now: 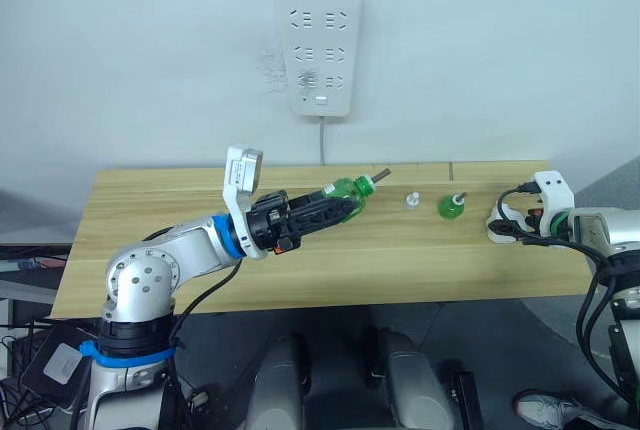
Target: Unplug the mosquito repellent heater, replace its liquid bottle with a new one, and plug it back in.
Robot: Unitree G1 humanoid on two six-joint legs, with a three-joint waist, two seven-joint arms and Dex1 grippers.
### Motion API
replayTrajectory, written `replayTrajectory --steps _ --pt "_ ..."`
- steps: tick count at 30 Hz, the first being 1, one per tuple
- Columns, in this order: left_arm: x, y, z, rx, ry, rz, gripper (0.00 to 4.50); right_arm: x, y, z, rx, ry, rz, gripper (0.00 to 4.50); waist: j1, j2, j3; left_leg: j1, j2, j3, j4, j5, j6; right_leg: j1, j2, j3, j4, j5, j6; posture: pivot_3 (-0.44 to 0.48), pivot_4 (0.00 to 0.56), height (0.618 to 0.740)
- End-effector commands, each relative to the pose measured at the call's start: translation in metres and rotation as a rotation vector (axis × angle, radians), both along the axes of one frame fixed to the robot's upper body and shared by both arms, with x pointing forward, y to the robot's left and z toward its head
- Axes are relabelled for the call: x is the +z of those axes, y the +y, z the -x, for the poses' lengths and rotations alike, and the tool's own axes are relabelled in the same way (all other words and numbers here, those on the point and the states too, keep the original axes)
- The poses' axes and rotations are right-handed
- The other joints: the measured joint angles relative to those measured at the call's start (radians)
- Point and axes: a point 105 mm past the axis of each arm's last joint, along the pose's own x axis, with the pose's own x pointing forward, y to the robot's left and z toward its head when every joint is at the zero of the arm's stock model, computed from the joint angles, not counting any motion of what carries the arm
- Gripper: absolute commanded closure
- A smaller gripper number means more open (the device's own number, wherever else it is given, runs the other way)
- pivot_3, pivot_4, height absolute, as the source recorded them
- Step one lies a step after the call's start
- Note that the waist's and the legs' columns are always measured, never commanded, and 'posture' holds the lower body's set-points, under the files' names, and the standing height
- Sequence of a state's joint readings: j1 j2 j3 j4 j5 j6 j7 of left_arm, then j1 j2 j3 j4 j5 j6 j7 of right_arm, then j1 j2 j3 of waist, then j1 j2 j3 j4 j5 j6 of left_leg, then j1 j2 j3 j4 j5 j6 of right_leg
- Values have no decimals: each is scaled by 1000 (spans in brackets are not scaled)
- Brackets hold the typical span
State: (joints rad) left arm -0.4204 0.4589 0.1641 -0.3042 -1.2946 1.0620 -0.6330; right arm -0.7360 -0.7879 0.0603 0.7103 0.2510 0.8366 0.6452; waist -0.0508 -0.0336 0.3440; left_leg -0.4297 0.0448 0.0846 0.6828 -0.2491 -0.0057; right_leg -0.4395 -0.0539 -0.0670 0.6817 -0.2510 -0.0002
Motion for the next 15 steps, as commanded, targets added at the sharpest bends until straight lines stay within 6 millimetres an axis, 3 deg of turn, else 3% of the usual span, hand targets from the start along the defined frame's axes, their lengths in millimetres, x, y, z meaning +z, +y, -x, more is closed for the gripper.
replayTrajectory --steps 1,3,6,9,12,15 --pt "6 -2 7 -23 -31 17 2253 5 -8 -1 -41 -4 -13 196 1 0 0 0 0 0 0 0 0 0 0 0 0 0 0 -115 299 740" --pt "6 -2 7 -25 -29 16 2253 5 -9 -1 -56 2 -21 497 1 0 0 0 0 0 0 0 0 0 0 0 0 0 0 -115 299 740" --pt "6 -2 7 -25 -28 14 2253 4 -10 0 -66 10 -31 1466 1 -1 0 0 0 0 0 0 0 1 0 0 0 0 0 -115 299 740" --pt "6 -1 6 -24 -29 10 2253 8 -14 2 -90 3 -40 1531 3 0 0 0 0 0 0 0 0 0 0 0 0 0 0 -115 299 740" --pt "6 1 7 -22 -35 6 2253 34 -17 2 -57 -79 -15 1531 3 -1 0 0 0 0 0 0 0 0 0 0 0 0 0 -111 321 740" --pt "5 2 9 -33 -46 0 2253 72 8 7 50 -171 -113 1531 2 0 0 0 0 1 0 0 0 0 0 1 0 0 0 -124 328 740"
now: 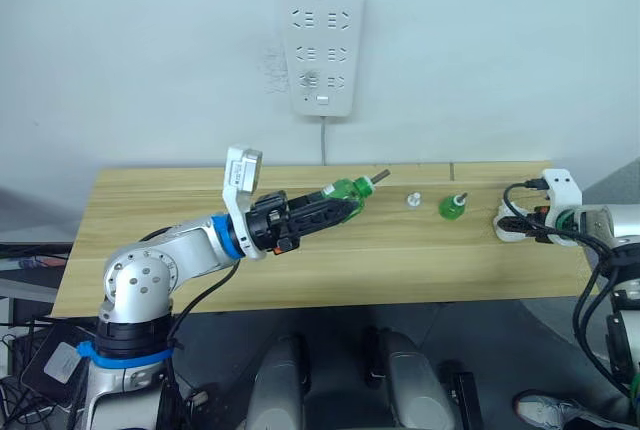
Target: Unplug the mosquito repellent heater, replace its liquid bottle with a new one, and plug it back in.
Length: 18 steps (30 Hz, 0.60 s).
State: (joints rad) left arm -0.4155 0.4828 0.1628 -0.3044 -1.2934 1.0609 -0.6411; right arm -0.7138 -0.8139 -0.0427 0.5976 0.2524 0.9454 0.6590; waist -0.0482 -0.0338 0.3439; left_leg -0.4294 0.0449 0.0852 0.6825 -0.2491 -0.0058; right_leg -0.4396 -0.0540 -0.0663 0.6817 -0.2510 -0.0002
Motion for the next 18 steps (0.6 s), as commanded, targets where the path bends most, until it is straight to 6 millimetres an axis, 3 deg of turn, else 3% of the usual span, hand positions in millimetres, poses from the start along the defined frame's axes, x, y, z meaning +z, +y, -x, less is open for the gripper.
replayTrajectory --steps 1,4,6,9,13,18 --pt "6 -2 10 -47 -52 14 2253 63 28 10 167 -152 -101 1531 -1 0 0 0 0 0 0 0 0 0 0 0 0 0 0 -124 328 740" --pt "3 -8 10 -61 -100 -3 2253 97 71 36 342 -140 -329 1531 -1 0 0 1 1 -1 -1 0 0 0 1 0 0 0 0 -160 321 740" --pt "1 -14 8 -71 -158 -11 2253 129 99 52 475 -154 -529 1531 -3 0 0 1 1 -1 -1 0 0 1 1 -1 0 0 0 -192 319 740" --pt "-9 -29 -2 -35 -366 -98 2253 167 124 63 659 -177 -734 1531 -8 0 0 1 0 0 0 0 0 1 0 0 0 0 -1 -214 310 740" --pt "-10 -44 -18 54 -640 -137 2253 172 139 69 743 -126 -772 1531 -2 0 0 1 -2 -2 0 0 1 3 0 -1 -2 0 -1 -226 307 740" --pt "-5 -51 -24 103 -795 -113 2253 181 145 76 795 -66 -786 1531 -10 0 0 -3 -3 -1 0 -2 4 -1 -2 0 -3 1 -1 -226 308 740"
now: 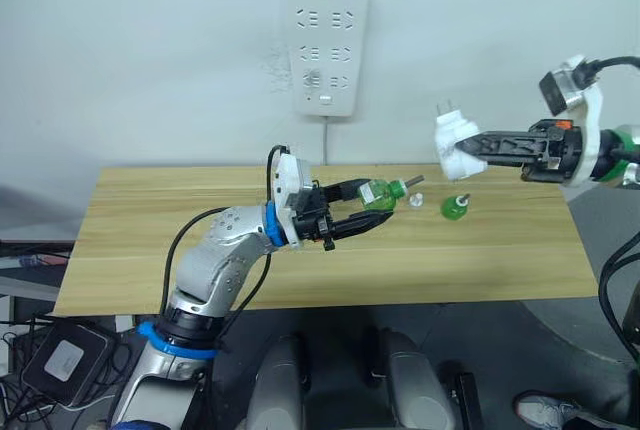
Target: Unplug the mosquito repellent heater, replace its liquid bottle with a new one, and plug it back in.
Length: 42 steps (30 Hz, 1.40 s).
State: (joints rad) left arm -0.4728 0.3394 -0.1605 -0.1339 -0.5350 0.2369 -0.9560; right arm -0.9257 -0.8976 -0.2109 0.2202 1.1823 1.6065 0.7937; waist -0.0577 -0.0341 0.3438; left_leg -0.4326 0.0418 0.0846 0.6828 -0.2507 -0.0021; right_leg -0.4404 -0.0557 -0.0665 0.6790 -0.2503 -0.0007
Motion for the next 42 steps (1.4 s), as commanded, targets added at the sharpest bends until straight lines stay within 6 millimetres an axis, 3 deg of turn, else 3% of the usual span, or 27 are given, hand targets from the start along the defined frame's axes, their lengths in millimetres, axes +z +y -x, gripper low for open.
replayTrajectory --steps 1,15,32,42 --pt "11 -6 6 -25 -128 17 2253 20 0 9 34 -37 -1 1531 -2 0 0 0 0 0 0 0 0 0 0 0 0 0 0 -223 306 740" --pt "21 -15 10 -51 -189 38 2253 25 11 12 89 -8 -10 1531 -6 0 0 0 2 -1 0 0 0 0 1 -1 1 0 0 -214 314 740" --pt "14 -19 13 -77 -192 21 2253 17 24 23 169 12 9 1531 -5 0 0 0 2 -1 0 0 0 0 1 -1 1 0 0 -191 304 740" --pt "19 -14 11 -58 -199 23 2253 8 19 17 116 13 45 1531 -3 0 0 0 2 -1 0 0 0 0 1 -1 1 0 0 -185 299 740"
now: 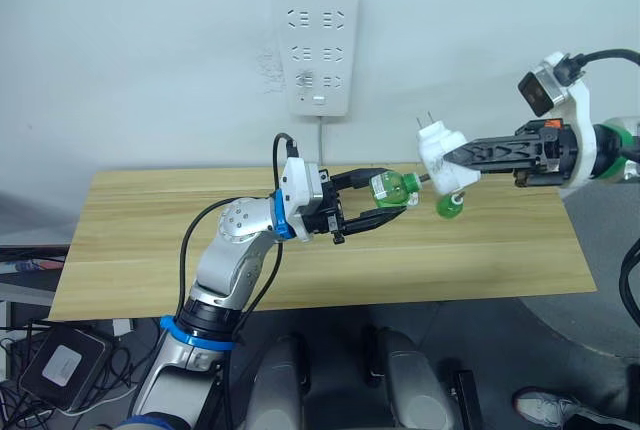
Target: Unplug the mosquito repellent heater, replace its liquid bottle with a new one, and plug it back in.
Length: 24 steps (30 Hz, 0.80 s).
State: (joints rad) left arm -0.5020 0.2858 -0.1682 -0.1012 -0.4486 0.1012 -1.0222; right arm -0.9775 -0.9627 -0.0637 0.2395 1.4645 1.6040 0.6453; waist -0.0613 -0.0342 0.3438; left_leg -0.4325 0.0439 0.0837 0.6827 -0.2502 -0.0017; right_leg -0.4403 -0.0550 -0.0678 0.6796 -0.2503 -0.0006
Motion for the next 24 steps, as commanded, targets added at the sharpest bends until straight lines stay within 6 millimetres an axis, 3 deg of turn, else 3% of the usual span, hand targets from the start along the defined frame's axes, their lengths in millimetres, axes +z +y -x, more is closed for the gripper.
replayTrajectory --steps 1,12,24 --pt "10 -4 6 -18 -47 21 2253 3 0 4 9 -31 5 1531 1 0 0 0 0 0 0 0 0 0 0 0 0 0 0 -185 299 740" --pt "8 -7 9 -38 -47 6 2253 5 0 -3 -22 -40 -12 1531 1 0 0 0 0 0 0 0 0 0 0 0 0 0 0 -196 308 740" --pt "4 -6 10 -36 -28 -12 2253 12 7 2 32 -43 -44 1531 1 0 0 0 0 0 0 0 0 0 0 0 0 0 0 -194 315 740"
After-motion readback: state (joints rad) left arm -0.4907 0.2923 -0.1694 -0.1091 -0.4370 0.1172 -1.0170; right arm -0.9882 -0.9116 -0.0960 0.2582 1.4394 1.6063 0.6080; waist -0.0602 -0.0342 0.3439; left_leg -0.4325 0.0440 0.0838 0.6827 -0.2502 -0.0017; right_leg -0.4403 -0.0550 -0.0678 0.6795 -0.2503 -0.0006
